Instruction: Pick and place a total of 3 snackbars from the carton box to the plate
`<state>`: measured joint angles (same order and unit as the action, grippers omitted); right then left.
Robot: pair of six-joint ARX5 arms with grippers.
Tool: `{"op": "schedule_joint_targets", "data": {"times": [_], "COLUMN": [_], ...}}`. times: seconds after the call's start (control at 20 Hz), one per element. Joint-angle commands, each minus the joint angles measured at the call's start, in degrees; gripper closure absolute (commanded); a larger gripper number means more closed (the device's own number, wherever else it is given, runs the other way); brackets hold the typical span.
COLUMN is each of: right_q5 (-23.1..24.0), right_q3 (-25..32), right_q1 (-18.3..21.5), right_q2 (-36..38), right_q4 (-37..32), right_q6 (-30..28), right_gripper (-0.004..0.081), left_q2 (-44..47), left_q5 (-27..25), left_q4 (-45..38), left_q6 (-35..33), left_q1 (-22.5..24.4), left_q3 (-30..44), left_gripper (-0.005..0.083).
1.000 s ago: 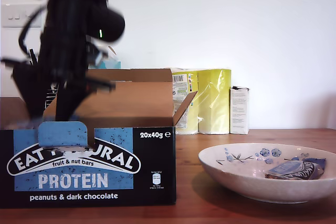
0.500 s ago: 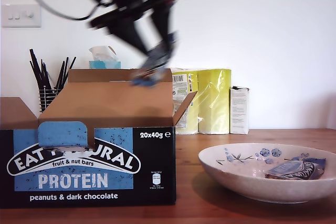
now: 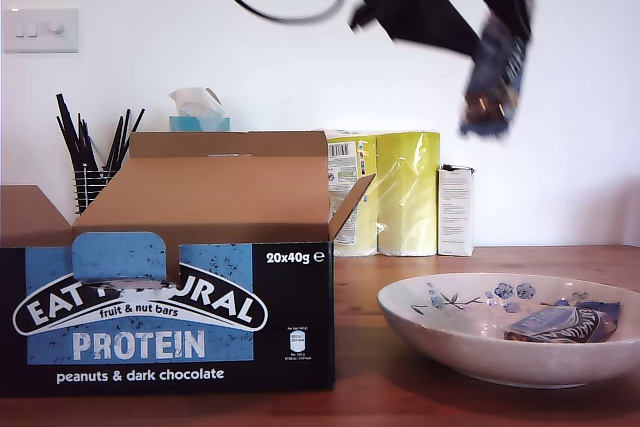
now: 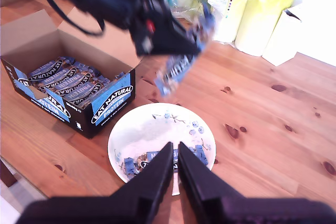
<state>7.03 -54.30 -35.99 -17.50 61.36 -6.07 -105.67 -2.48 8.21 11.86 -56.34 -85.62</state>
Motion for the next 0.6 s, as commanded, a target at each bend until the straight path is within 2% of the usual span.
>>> {"op": "schedule_joint_targets", "data": {"times": [0.0, 0.15, 0.55], "right_q5": [0.2, 0.2, 0.0], "right_q3": [0.1, 0.1, 0.1], "right_q1": [0.2, 0.1, 0.1], "right_q2": [0.5, 0.5, 0.5], "right_q4": [-0.6, -0.6, -0.6], "right_q6": [0.1, 0.1, 0.1], "right_gripper": [0.0783, 0.0783, 0.0783], "left_q2": [-4.3, -8.1, -11.3], "left_q5": [0.0, 0.1, 0.4], "left_q4": [-0.7, -0.1, 9.6], "left_q6": [-0.4, -0.6, -0.8], "left_q1": [-0.4, -0.5, 0.0], "left_q3": [0.3, 0.3, 0.3], "left_gripper": [0.0559, 0.0559, 0.0559]}}
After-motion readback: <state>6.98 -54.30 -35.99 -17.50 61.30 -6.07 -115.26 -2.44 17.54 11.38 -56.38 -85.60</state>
